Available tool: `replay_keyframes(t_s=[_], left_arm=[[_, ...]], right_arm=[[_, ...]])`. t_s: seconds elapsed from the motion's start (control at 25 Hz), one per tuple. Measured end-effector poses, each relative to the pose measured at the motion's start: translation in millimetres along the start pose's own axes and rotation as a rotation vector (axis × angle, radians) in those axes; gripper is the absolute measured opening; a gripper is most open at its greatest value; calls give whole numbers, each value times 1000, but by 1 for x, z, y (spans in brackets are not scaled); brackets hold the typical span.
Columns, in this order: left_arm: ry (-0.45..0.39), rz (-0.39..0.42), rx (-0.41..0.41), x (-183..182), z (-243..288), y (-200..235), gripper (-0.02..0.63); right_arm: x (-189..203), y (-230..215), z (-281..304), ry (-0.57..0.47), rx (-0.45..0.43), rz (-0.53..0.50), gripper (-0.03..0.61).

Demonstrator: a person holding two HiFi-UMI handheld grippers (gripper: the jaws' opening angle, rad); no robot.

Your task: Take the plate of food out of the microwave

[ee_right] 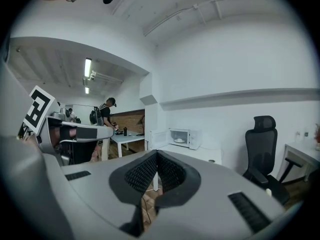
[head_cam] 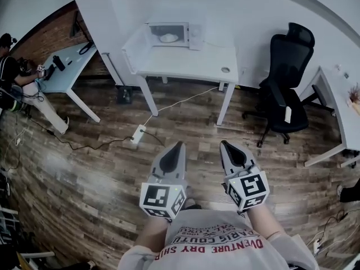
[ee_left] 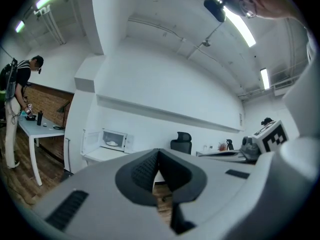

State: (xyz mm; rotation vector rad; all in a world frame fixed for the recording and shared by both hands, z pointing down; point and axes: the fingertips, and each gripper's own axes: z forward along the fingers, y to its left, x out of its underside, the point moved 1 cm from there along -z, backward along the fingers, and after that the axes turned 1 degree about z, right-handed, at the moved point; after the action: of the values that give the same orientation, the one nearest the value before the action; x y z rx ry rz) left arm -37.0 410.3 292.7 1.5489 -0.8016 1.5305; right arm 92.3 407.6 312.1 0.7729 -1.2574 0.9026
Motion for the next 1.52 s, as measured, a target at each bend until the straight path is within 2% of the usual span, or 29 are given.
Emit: replay_keyframes(t_s=[0.2,0.36,0.52,0.72,0.92,1.2,1.36,1.52], left_arm=[[34,-27,5,1,30,52,6],[50,-112,-5,5,49,84,6],[57,-103,-49,11,85,112,6],[70,-79,-89,19,150,135,6],[76,-37,-134,3,234,160,6],[60,-43,-214,-10,345,192,6],[96,-73,-235,-4,395,211,6],[130,-53,-260,2,432,238,6]], right_arm=[[-14,-1,55,-12,31,6,12],[-3,4,96,25,-15,22,12],[-1,-9,143,30,-52,11,12],[-5,-54,210,17,-96,21,12],[-27,-113,286,27,-148,-6,12],[-44,-190,370,38,-213,-60,12],[-42,-230,421,70,-216,-28,12],[-39,-249,466,90,-221,-12,12]])
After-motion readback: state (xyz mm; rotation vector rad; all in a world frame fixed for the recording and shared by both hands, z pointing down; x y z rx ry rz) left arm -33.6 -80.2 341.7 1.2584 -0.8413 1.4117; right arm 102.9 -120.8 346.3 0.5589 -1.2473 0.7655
